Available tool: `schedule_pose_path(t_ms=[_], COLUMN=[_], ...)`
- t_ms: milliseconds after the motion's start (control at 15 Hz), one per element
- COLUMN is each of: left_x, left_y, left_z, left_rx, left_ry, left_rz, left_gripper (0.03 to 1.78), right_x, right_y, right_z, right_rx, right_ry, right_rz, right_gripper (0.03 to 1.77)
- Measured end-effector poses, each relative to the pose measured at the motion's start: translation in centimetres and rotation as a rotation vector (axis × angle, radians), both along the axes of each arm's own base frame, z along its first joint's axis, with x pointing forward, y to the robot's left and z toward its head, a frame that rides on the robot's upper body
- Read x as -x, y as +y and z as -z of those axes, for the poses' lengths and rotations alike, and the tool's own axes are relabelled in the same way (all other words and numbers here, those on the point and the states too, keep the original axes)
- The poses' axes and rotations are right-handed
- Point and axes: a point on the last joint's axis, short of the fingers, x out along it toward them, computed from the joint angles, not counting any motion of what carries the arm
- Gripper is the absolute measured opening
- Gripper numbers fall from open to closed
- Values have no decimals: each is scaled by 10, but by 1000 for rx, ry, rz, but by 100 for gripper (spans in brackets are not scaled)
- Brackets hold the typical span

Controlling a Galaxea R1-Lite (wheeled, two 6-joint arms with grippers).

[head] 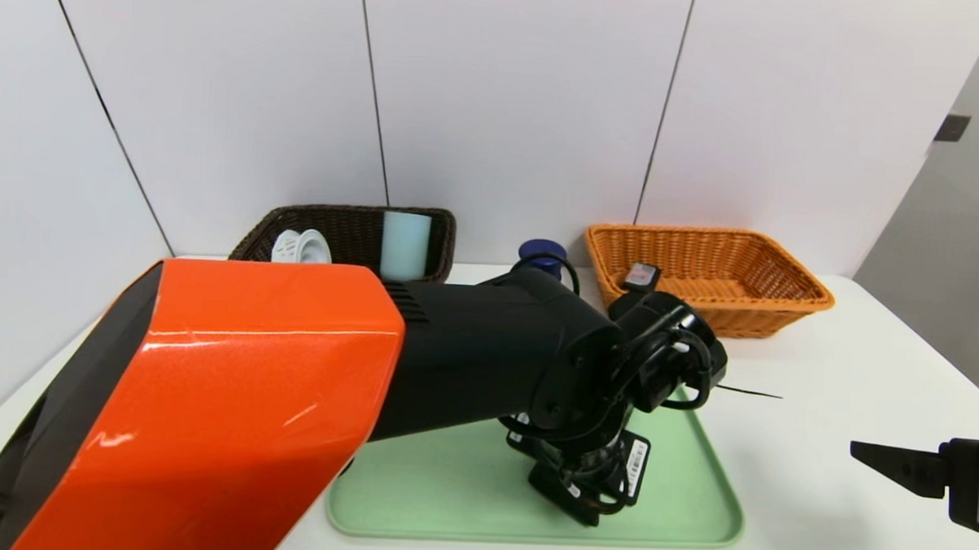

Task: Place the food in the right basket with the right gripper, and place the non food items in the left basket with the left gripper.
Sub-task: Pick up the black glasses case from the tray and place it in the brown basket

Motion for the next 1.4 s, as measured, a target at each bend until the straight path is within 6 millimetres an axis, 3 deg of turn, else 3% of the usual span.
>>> schedule_pose_path(t_ms=[467,867,1067,1400], left_x=[-1,7,21,53], left_y=[-1,7,14,50], left_z=[-9,-40,-69,-148], left_rx=[43,106,171,316], left_ry=[-26,-72,-120,-306], left_rz=[7,38,68,189], left_gripper=[60,57,54,54], right_x=[0,0,0,1], right_y=[0,0,0,0], right_z=[0,0,0,4], right_rx=[0,0,0,1], right_ry=[-1,0,2,17], right_rz=[-2,-2,-2,-1], right_gripper=[171,171,171,171])
